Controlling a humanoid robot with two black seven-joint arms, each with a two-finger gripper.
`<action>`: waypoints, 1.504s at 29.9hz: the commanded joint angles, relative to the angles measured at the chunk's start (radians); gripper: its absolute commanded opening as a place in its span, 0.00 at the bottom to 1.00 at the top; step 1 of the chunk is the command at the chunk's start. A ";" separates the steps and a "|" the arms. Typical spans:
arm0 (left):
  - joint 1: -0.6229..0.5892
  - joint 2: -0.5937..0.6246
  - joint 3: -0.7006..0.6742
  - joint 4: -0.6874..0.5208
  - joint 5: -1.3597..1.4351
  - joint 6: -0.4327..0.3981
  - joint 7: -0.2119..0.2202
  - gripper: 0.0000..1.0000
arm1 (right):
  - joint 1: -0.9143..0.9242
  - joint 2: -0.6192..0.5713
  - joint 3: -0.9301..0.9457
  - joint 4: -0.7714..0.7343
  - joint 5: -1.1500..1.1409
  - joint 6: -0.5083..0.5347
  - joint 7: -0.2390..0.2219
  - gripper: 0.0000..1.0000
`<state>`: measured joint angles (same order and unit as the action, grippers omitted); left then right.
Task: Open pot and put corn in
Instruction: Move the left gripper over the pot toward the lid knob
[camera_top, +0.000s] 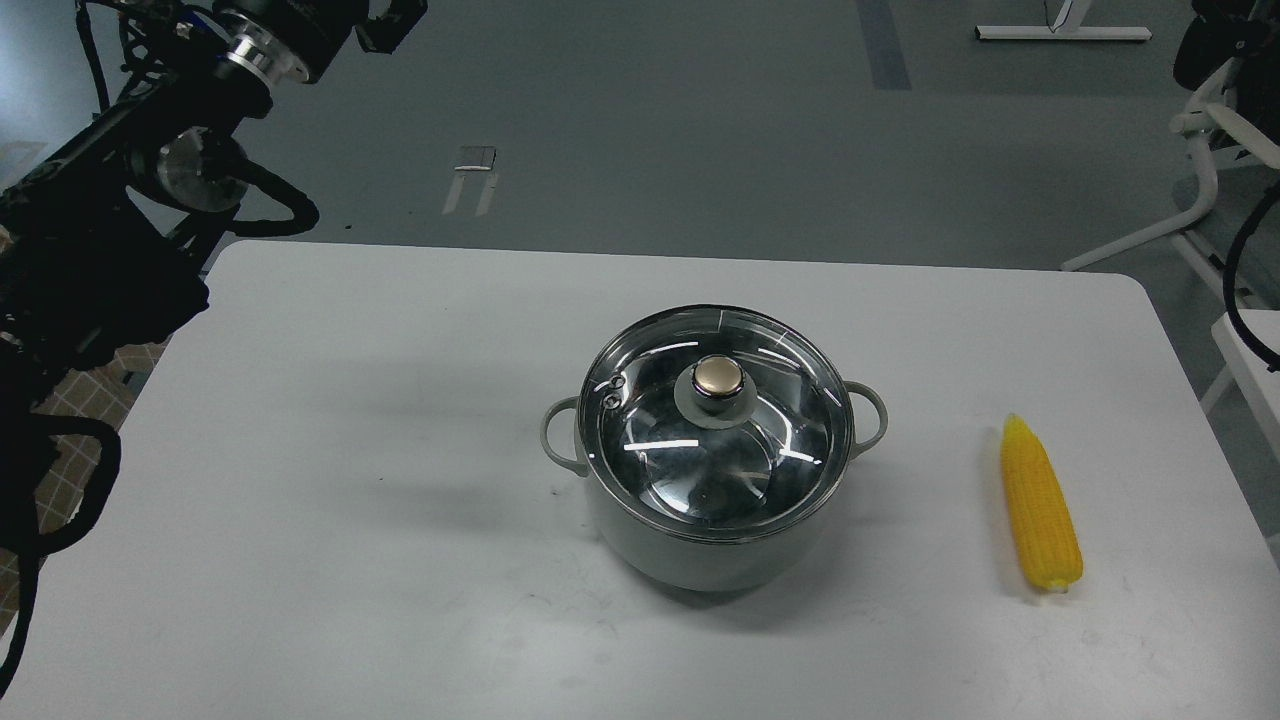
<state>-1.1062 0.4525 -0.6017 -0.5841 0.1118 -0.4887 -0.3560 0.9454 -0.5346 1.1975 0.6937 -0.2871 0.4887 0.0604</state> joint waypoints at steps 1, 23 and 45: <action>0.002 0.005 0.005 0.001 -0.001 0.000 -0.001 0.98 | 0.003 -0.005 0.001 -0.002 -0.001 0.000 0.001 1.00; 0.002 0.109 0.045 -0.126 0.083 0.000 -0.008 0.98 | -0.016 -0.041 0.007 -0.008 0.002 0.000 0.010 1.00; 0.141 0.158 0.060 -0.924 1.664 0.185 -0.024 0.84 | -0.097 -0.094 0.034 -0.003 0.002 0.000 0.009 1.00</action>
<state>-0.9936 0.6586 -0.5429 -1.4886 1.6314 -0.3044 -0.3710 0.8506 -0.6165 1.2320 0.6917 -0.2853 0.4887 0.0698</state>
